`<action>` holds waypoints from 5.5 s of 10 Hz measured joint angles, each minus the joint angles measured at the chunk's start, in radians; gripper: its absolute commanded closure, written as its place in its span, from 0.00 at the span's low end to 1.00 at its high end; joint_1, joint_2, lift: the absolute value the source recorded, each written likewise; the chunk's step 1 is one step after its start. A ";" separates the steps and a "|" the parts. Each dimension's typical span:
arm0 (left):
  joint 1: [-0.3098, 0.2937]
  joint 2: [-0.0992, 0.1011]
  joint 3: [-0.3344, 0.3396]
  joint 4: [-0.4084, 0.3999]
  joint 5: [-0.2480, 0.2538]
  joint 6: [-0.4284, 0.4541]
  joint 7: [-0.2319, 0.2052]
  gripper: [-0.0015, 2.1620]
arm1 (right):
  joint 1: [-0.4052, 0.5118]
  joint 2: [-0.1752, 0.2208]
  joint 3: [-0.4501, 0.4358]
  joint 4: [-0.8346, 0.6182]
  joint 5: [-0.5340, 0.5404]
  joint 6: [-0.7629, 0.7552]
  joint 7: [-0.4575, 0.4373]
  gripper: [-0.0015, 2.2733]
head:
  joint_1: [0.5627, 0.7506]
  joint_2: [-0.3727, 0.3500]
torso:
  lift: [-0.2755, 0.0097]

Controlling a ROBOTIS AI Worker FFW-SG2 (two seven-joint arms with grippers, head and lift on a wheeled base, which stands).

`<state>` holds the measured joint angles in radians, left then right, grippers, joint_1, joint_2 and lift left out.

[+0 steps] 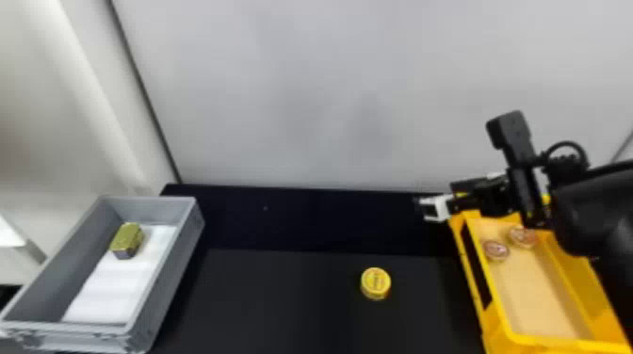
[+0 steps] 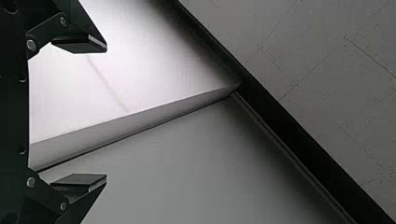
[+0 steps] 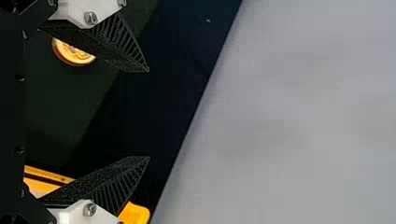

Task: Pick up the round yellow can and place it in the yellow rectangular box

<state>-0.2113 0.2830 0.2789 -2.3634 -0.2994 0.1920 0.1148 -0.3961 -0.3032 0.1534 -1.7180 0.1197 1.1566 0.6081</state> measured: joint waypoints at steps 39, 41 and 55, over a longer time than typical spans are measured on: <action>-0.118 -0.043 -0.103 0.066 0.040 -0.129 -0.018 0.13 | -0.210 0.241 0.171 1.073 0.271 -0.765 0.107 0.05 | 0.53 0.59 | 0.93; -0.119 -0.043 -0.103 0.066 0.040 -0.126 -0.018 0.13 | -0.216 0.240 0.171 1.052 0.274 -0.757 0.108 0.05 | 0.53 0.59 | 0.93; -0.132 -0.052 -0.114 0.070 0.040 -0.133 -0.017 0.13 | -0.219 0.235 0.146 1.095 0.275 -0.770 0.097 0.05 | 0.53 0.59 | 0.93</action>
<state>-0.3430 0.2312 0.1648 -2.2932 -0.2598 0.0587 0.0978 -0.6151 -0.0683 0.2994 -0.6232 0.3944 0.3866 0.7050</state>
